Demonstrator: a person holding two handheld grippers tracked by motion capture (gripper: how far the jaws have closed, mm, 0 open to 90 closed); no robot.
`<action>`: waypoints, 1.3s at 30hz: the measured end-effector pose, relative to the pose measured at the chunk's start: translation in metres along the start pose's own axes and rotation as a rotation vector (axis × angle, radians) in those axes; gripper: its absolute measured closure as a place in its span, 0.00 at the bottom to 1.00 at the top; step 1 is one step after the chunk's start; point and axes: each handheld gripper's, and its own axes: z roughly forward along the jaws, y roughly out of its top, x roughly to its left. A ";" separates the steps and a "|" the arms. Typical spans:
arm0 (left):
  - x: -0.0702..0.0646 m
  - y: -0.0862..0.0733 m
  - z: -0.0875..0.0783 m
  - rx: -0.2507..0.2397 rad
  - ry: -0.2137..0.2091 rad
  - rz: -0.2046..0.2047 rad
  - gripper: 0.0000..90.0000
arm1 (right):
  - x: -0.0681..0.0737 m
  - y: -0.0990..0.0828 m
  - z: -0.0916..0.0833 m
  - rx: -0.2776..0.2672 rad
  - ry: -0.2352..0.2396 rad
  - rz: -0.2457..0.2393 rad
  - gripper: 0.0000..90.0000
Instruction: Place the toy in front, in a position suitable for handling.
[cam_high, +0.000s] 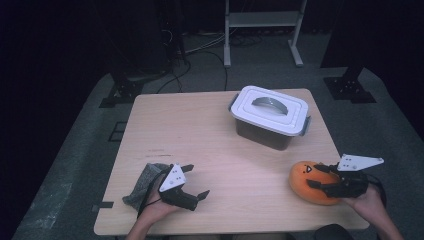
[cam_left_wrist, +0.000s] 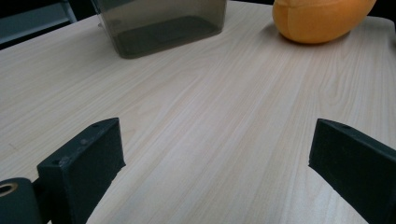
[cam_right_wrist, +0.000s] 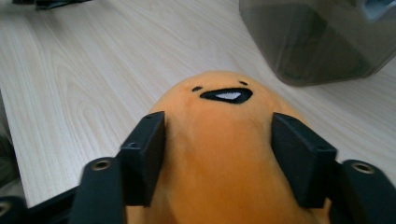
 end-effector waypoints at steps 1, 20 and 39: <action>0.000 0.000 0.000 0.001 0.001 0.001 0.02 | 0.001 -0.002 0.001 -0.004 0.000 -0.002 0.46; 0.003 -0.001 -0.003 -0.002 0.009 -0.005 0.02 | 0.008 -0.010 -0.004 -0.051 -0.008 0.014 0.72; 0.009 -0.001 -0.012 -0.036 0.005 -0.023 0.02 | 0.036 0.056 0.003 -0.141 0.136 -0.095 0.74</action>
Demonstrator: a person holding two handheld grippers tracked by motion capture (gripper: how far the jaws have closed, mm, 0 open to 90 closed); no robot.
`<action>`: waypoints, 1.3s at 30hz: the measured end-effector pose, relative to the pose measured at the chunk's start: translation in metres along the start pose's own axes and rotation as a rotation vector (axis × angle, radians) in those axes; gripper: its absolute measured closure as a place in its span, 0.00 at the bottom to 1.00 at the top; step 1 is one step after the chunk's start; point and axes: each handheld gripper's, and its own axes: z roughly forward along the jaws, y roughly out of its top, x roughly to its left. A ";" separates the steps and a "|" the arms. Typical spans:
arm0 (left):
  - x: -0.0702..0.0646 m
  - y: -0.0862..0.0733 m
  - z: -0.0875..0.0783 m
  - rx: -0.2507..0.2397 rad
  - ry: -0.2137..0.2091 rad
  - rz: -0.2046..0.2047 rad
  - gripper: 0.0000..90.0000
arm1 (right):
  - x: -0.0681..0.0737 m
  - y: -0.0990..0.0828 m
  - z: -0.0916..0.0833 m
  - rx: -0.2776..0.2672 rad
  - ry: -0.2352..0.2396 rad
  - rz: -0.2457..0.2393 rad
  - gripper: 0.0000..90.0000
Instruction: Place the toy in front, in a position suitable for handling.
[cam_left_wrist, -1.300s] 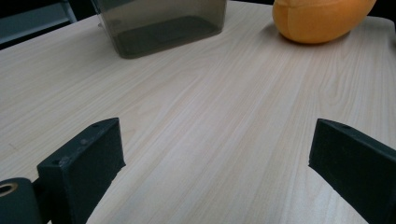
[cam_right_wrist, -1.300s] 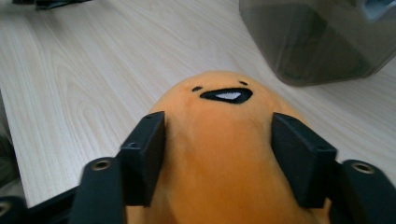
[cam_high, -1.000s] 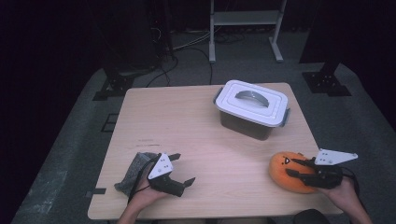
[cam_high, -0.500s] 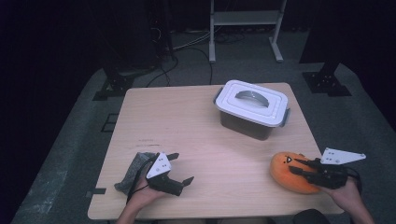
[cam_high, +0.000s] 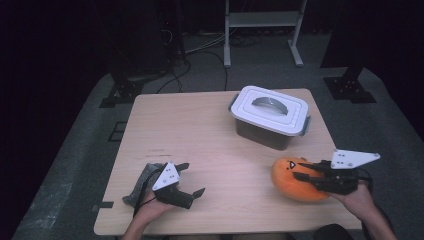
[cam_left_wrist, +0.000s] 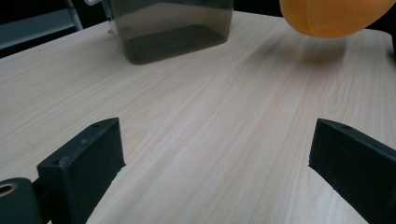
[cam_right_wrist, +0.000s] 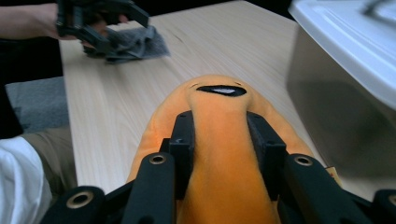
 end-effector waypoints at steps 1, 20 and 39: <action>0.000 0.000 -0.001 -0.001 -0.002 0.003 0.02 | 0.002 0.006 0.005 -0.002 0.017 -0.014 0.74; 0.009 0.000 -0.017 -0.034 -0.016 0.011 0.02 | 0.031 0.052 0.131 0.052 0.221 -0.144 0.74; 0.013 -0.005 -0.019 -0.018 -0.029 0.001 0.02 | 0.042 0.033 0.146 0.029 0.263 -0.127 0.44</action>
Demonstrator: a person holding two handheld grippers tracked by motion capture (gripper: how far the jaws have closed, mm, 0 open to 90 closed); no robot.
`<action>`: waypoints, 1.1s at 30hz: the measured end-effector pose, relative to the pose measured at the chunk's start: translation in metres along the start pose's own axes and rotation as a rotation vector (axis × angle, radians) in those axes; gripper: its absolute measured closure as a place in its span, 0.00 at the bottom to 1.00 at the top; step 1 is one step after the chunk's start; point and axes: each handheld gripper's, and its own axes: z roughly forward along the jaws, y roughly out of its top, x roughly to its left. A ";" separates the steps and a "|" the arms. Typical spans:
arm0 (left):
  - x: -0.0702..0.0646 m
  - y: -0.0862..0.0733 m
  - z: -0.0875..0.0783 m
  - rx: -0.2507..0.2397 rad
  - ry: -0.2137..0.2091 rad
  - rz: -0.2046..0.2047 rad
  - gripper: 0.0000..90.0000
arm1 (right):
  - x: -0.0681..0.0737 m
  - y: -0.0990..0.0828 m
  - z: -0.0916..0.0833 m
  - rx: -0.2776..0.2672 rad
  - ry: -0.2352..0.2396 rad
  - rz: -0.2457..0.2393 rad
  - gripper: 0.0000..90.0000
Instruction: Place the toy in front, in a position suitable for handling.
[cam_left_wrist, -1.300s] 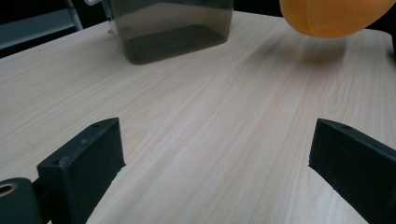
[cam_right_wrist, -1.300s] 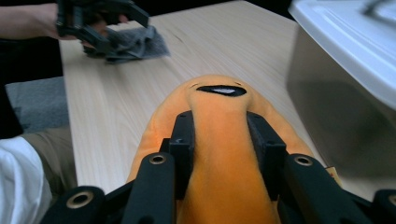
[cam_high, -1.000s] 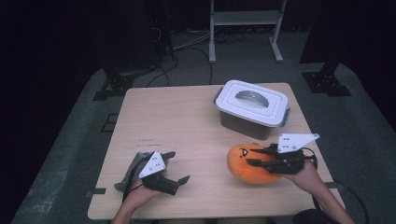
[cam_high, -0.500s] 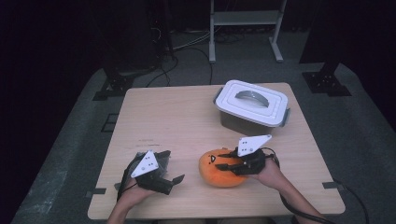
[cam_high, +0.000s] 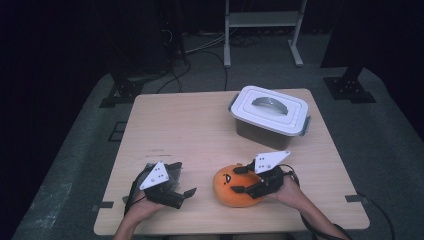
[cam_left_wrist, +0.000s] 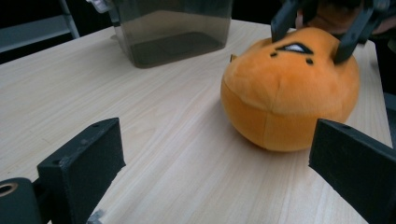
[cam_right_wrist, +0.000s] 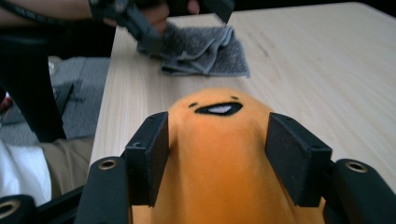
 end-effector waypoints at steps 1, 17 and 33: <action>0.000 0.000 0.000 0.003 -0.004 0.001 0.02 | -0.002 0.000 -0.003 -0.015 0.003 0.006 0.44; 0.026 -0.010 -0.033 0.044 -0.001 0.047 0.11 | -0.008 -0.024 -0.011 0.009 -0.005 0.061 0.53; 0.043 -0.043 -0.054 0.180 -0.002 0.038 0.47 | -0.007 -0.027 -0.009 -0.006 0.000 0.071 0.52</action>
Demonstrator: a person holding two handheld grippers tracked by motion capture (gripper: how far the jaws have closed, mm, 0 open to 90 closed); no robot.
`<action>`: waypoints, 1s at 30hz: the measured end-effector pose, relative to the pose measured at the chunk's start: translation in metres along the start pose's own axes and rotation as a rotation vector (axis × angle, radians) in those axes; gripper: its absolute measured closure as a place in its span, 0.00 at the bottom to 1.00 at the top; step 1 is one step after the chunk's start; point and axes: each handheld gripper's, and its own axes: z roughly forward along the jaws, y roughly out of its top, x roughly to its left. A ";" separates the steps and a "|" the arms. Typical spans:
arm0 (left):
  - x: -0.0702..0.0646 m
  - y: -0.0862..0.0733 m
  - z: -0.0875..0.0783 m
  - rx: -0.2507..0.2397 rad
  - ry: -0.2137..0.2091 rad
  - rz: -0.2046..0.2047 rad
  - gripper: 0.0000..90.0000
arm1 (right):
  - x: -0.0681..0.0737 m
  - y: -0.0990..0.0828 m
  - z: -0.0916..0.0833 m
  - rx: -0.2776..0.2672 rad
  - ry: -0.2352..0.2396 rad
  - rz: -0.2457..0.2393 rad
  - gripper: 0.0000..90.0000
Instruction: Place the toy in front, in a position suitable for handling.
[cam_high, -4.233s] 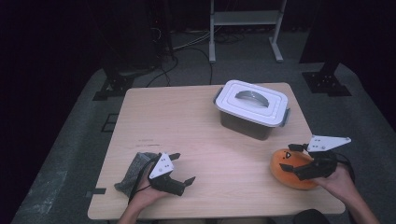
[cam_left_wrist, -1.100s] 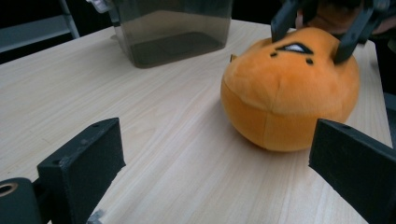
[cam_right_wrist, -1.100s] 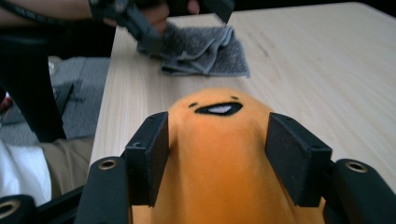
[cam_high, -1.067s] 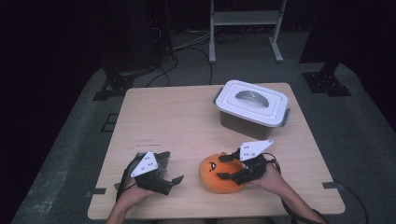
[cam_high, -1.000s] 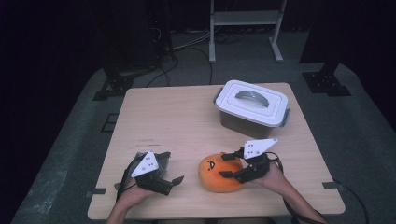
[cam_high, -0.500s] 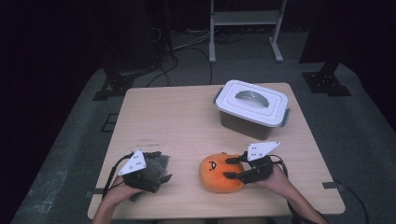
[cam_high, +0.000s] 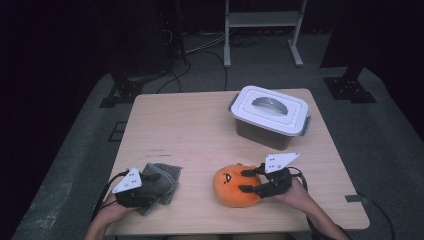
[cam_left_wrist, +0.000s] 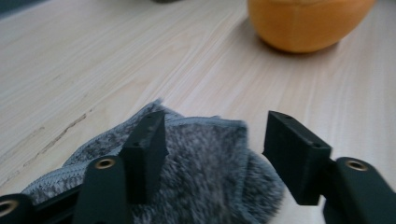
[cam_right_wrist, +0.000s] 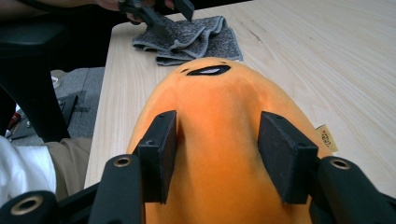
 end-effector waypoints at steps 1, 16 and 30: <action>0.001 0.001 0.002 0.015 0.012 0.005 0.48 | 0.000 0.000 0.000 0.001 0.000 0.001 0.52; -0.002 -0.003 0.034 0.158 0.059 -0.006 0.41 | 0.005 0.000 0.001 0.015 -0.006 -0.032 0.52; -0.004 0.000 0.033 0.167 0.079 -0.032 0.81 | -0.004 0.009 -0.022 -0.012 -0.036 0.000 0.44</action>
